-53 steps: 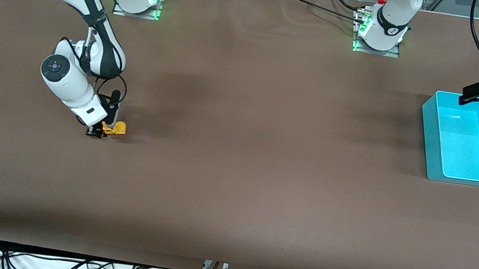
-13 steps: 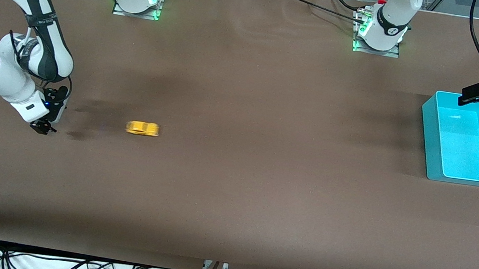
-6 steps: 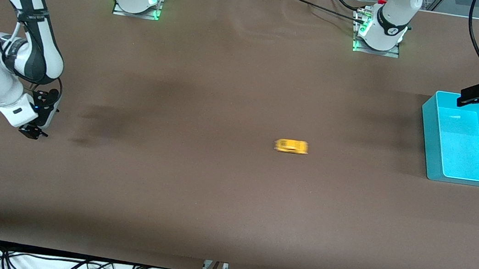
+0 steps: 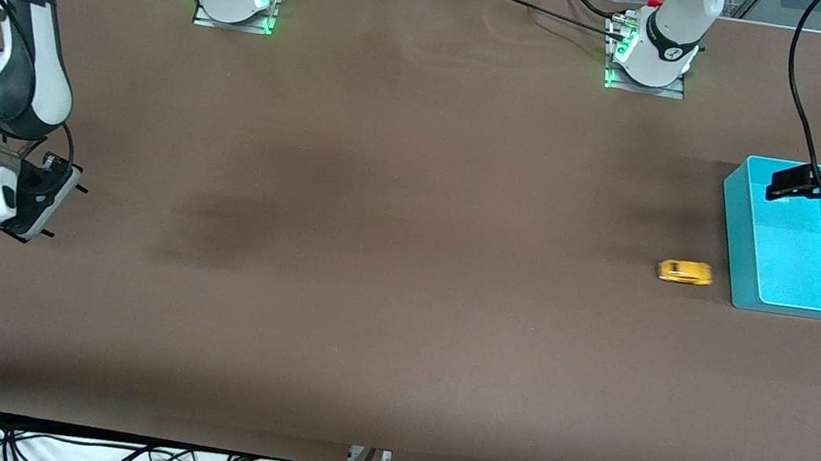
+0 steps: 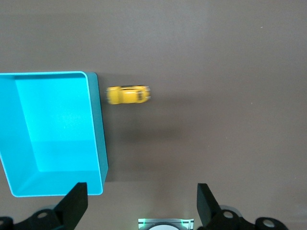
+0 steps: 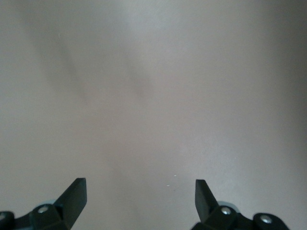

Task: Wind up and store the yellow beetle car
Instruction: 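Grasp the car with the left gripper while the right gripper withdraws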

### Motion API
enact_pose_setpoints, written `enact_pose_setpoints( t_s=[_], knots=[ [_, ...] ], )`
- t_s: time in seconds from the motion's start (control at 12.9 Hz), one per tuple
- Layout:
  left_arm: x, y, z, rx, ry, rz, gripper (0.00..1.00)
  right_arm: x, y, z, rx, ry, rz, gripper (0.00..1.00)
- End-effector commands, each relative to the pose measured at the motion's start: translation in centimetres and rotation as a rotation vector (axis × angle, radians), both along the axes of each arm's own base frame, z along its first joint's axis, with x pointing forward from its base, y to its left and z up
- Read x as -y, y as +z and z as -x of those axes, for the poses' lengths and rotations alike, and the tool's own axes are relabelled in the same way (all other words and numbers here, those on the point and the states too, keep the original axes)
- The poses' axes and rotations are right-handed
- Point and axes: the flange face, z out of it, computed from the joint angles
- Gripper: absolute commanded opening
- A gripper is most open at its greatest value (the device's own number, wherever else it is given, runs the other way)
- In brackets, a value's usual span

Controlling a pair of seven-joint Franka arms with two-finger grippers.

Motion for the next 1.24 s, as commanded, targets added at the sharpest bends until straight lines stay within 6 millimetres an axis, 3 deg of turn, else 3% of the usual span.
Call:
enact_pose_setpoints(
  t_s=[0.0,0.15,0.23,0.54,0.77,1.16],
  knots=[
    [-0.3,-0.7,0.4,0.005,-0.029,0.010,1.00,-1.3,2.5,-0.7,-0.038,-0.155,-0.001,1.00],
    [-0.3,-3.0,0.4,0.011,-0.057,0.016,1.00,-2.4,4.9,-1.0,-0.062,-0.332,0.009,1.00],
    [-0.3,-4.6,0.3,0.018,-0.152,0.033,1.00,-2.9,5.7,-1.0,-0.073,-0.445,0.016,1.00],
    [-1.2,-12.1,0.0,0.080,-0.363,0.071,1.00,-8.1,11.8,-0.9,-0.094,-0.749,0.017,1.00],
    [-1.2,-16.7,-0.1,0.134,-0.584,0.093,1.00,-11.9,15.7,0.7,-0.120,-0.950,0.035,1.00],
    [-2.1,-23.3,0.2,0.134,-1.082,0.090,1.00,-11.3,18.4,0.9,-0.070,-0.959,0.023,1.00]
  ],
)
